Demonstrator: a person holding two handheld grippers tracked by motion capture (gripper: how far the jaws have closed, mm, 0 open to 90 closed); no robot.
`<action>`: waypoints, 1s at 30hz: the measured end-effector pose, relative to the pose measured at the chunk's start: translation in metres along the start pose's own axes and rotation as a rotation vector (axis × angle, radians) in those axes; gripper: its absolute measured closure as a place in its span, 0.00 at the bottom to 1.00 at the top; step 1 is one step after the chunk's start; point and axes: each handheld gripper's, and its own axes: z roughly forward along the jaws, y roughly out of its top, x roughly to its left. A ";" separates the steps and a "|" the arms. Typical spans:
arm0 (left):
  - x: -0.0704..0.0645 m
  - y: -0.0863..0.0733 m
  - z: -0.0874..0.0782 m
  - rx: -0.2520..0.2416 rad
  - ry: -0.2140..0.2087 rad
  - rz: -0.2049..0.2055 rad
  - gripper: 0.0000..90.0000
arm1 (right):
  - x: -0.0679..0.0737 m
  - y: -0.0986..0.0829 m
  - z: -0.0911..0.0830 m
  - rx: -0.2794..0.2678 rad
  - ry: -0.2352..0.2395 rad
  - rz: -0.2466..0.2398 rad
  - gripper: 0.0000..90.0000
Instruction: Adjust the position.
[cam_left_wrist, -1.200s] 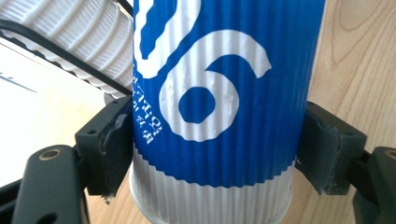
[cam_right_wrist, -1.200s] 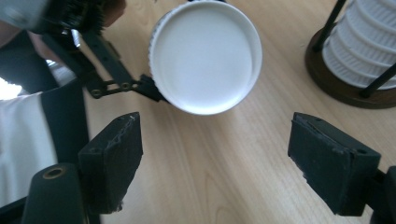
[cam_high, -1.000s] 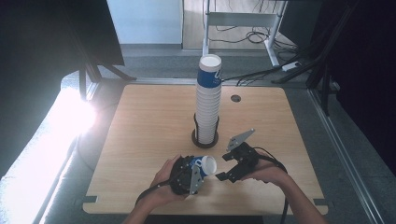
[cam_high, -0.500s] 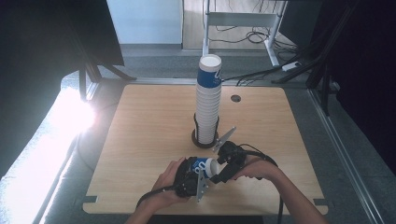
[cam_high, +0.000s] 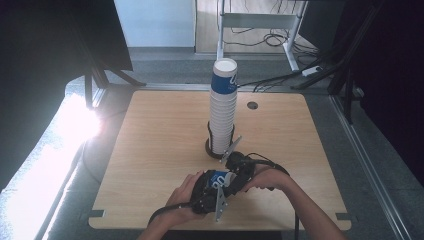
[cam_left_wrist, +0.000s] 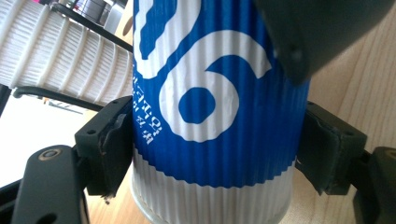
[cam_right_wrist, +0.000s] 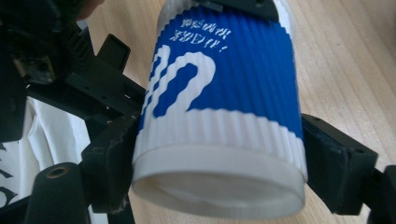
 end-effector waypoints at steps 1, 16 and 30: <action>0.000 0.000 0.000 0.002 0.004 0.004 0.23 | -0.001 0.000 0.001 0.004 0.003 -0.002 0.23; -0.003 0.001 0.004 0.008 0.000 -0.004 0.16 | -0.004 -0.007 0.000 -0.012 -0.006 0.002 0.31; 0.027 -0.016 -0.013 -0.109 -0.048 -0.215 0.08 | -0.005 -0.029 -0.022 -0.220 -0.031 0.003 0.31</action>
